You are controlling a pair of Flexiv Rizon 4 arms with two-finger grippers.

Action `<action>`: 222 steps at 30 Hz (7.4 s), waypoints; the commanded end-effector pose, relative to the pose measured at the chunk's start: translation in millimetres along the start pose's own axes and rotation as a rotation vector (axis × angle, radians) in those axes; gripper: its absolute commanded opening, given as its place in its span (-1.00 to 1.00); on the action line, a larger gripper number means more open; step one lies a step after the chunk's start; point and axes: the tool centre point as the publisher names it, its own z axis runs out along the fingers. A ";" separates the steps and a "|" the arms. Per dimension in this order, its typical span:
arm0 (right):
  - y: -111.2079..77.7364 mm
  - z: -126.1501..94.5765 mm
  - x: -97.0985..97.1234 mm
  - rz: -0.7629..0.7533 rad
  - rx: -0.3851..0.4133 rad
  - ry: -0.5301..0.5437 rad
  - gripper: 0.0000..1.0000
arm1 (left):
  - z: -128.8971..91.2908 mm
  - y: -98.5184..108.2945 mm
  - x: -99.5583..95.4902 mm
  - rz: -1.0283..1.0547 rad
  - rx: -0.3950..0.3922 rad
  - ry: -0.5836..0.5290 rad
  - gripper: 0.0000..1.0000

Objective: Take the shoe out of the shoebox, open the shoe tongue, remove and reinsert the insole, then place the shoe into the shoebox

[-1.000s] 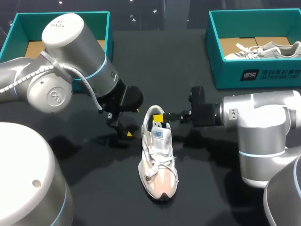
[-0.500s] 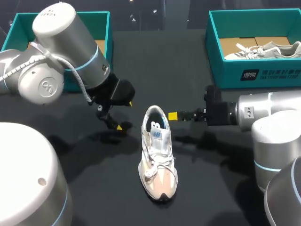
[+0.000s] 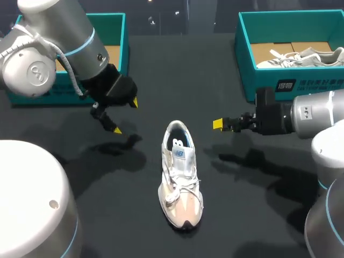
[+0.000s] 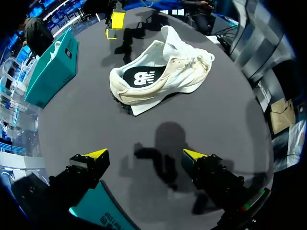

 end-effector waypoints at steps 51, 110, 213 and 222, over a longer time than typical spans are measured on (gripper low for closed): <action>20.3 -7.6 87.3 0.248 0.392 -0.677 -1.00 | -111.7 84.3 -63.7 0.270 -0.028 0.058 1.00; -41.4 106.2 48.1 0.292 0.327 -1.365 -1.00 | -111.7 84.3 -63.7 0.270 -0.028 0.058 1.00; -62.8 131.7 -6.8 0.332 0.454 -1.150 -1.00 | -111.7 84.3 -63.7 0.270 -0.028 0.058 1.00; -48.2 103.5 29.9 0.285 0.507 -1.104 -1.00 | -111.7 84.3 -63.7 0.270 -0.028 0.058 1.00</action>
